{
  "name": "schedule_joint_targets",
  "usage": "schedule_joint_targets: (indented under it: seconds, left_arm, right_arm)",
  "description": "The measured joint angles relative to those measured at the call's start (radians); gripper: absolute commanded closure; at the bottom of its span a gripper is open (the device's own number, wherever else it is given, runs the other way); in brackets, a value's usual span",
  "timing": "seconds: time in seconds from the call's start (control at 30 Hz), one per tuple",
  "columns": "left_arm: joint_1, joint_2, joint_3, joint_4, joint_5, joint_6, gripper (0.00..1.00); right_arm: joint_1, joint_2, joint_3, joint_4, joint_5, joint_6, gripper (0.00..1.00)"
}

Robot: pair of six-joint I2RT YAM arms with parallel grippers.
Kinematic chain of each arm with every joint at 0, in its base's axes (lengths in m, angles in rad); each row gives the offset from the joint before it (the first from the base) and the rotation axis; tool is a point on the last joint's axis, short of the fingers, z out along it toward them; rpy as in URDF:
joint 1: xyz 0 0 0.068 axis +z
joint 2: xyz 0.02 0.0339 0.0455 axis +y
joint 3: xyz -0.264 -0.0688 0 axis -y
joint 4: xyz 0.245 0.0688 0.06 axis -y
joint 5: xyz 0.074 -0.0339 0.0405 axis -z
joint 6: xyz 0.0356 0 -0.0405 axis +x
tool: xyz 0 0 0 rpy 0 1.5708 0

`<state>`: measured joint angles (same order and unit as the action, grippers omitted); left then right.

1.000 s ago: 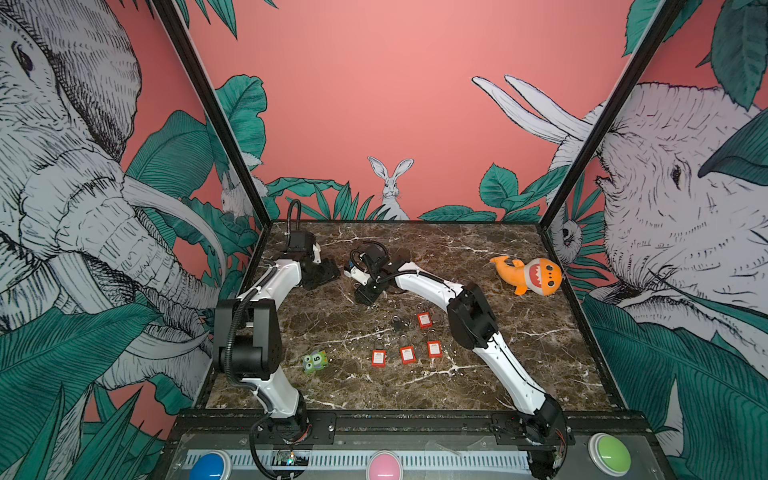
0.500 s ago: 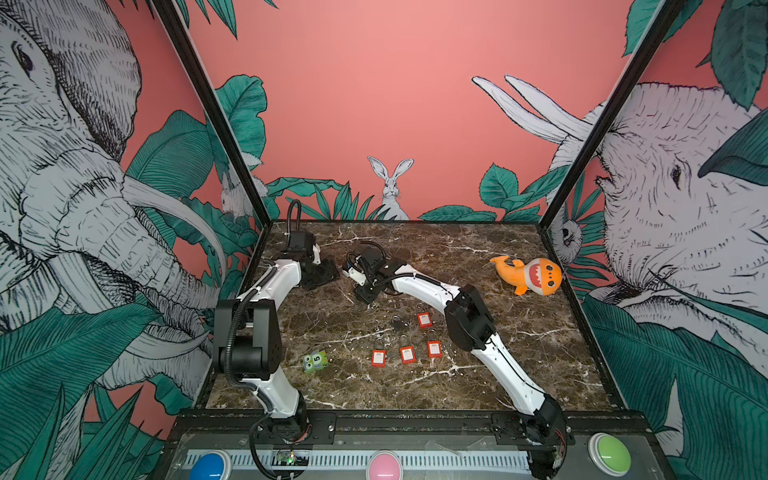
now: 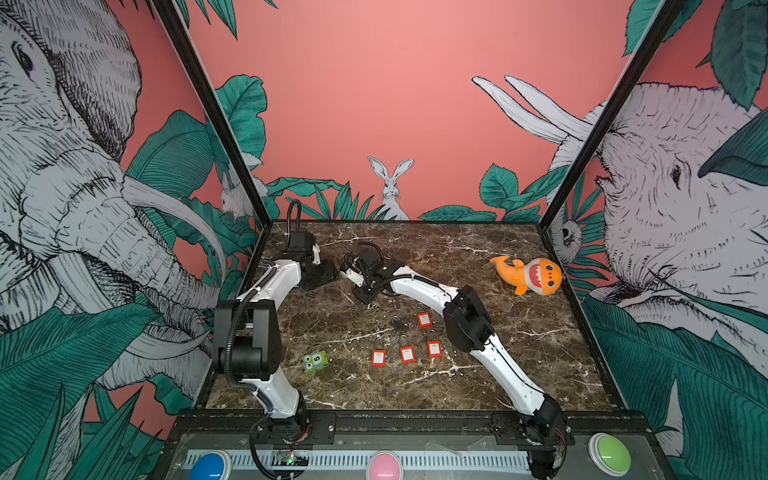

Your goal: Lock with the key

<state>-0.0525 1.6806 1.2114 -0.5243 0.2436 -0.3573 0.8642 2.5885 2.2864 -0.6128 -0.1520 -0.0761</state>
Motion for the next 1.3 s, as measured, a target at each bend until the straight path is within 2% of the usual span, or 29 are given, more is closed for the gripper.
schedule_joint_targets:
  seconds: [0.27, 0.5, 0.7, 0.8, 0.83, 0.87, 1.03, 1.17, 1.3]
  left_arm:
    - [0.000, -0.026, -0.021, 0.019, -0.007, 0.051, 0.32]
    - [0.000, -0.090, -0.079, 0.101, 0.003, 0.140, 0.34]
    - [0.000, -0.134, -0.133, 0.193, 0.092, 0.255, 0.40]
    - [-0.002, -0.147, -0.161, 0.238, 0.156, 0.318, 0.42]
    - [-0.006, -0.151, -0.172, 0.259, 0.182, 0.343, 0.46]
    - [-0.009, -0.156, -0.188, 0.286, 0.208, 0.373, 0.49]
    - [-0.063, -0.207, -0.296, 0.430, 0.405, 0.596, 0.48]
    - [-0.140, -0.232, -0.338, 0.504, 0.542, 0.836, 0.47]
    - [-0.217, -0.232, -0.338, 0.557, 0.588, 1.065, 0.47]
  right_arm:
    - [0.000, -0.121, -0.240, 0.158, -0.014, -0.069, 0.72]
    - [-0.010, -0.295, -0.479, 0.223, -0.061, -0.209, 0.75]
    - [-0.061, -0.488, -0.642, 0.272, -0.173, -0.359, 0.76]
    - [-0.134, -0.581, -0.716, 0.272, -0.296, -0.435, 0.76]
    - [-0.160, -0.607, -0.736, 0.272, -0.333, -0.458, 0.77]
    - [-0.193, -0.637, -0.761, 0.271, -0.375, -0.479, 0.76]
    - [-0.322, -0.745, -0.830, 0.211, -0.518, -0.606, 0.76]
    - [-0.357, -0.804, -0.846, 0.144, -0.596, -0.691, 0.76]
    - [-0.364, -0.849, -0.855, 0.090, -0.636, -0.748, 0.76]
